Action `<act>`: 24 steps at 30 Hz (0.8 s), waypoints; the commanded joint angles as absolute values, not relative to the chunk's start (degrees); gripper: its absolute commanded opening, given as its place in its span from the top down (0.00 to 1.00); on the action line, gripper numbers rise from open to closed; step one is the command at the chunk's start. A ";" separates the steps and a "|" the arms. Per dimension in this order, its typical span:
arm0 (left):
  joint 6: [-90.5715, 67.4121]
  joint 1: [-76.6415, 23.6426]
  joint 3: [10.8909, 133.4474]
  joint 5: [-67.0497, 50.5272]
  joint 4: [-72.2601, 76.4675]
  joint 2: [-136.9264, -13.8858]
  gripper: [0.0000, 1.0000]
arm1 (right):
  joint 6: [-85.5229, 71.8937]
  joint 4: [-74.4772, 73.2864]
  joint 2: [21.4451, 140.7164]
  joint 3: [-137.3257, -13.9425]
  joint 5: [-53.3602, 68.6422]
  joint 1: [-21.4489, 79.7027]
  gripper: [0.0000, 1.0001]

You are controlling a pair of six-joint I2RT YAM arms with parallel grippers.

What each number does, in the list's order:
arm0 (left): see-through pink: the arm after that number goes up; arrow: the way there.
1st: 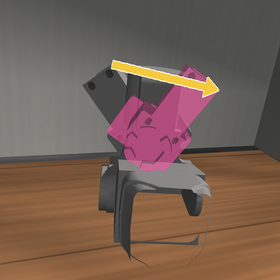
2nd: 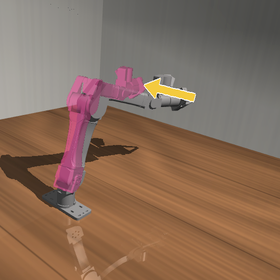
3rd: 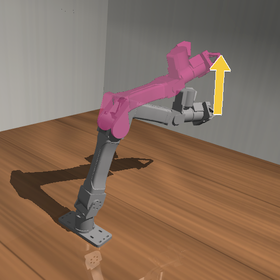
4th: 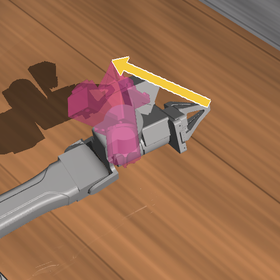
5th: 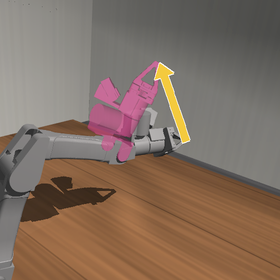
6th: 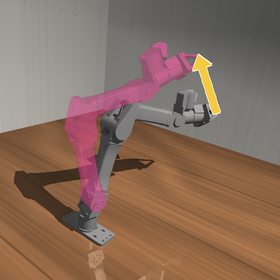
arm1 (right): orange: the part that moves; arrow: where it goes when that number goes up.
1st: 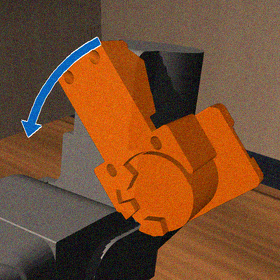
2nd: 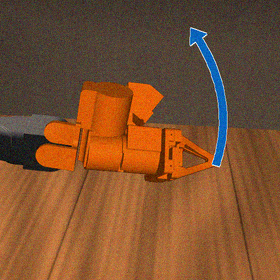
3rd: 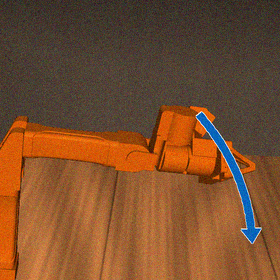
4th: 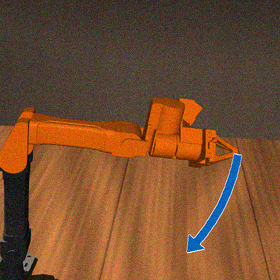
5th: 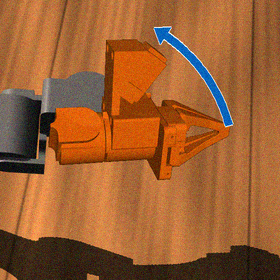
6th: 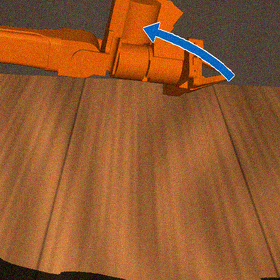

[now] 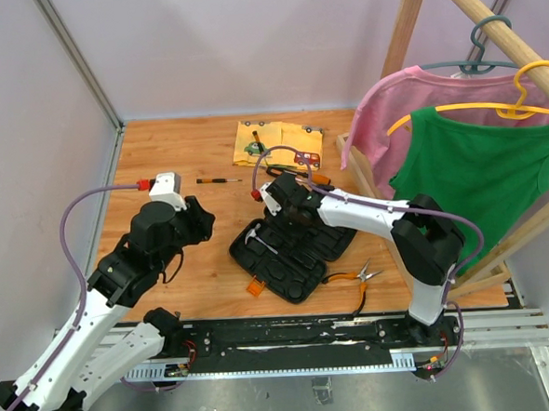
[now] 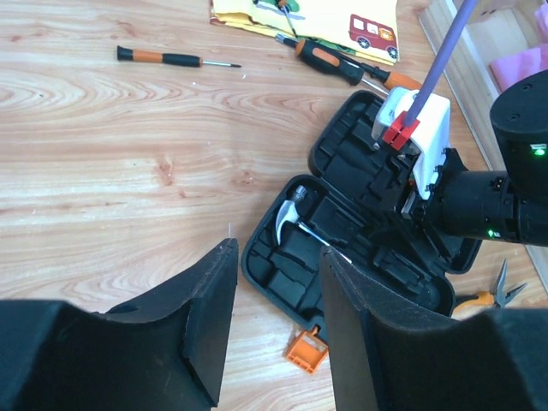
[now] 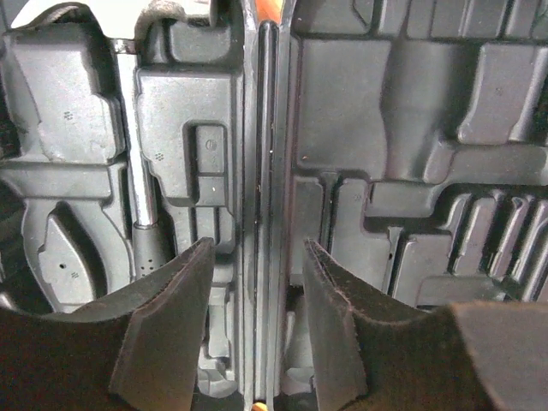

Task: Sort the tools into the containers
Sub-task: Adjust the storage box at the center of the board.

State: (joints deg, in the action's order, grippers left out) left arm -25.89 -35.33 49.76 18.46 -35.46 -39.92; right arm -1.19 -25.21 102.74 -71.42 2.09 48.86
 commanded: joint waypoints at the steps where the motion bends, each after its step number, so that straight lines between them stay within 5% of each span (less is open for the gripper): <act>1: -25.18 -35.60 48.41 20.09 -35.56 -39.48 0.52 | 0.79 -27.23 104.75 -73.39 1.57 47.79 0.54; 24: -25.31 -35.60 47.51 20.92 -34.80 -39.11 0.51 | -3.41 -29.38 108.21 -73.38 -0.21 47.29 0.77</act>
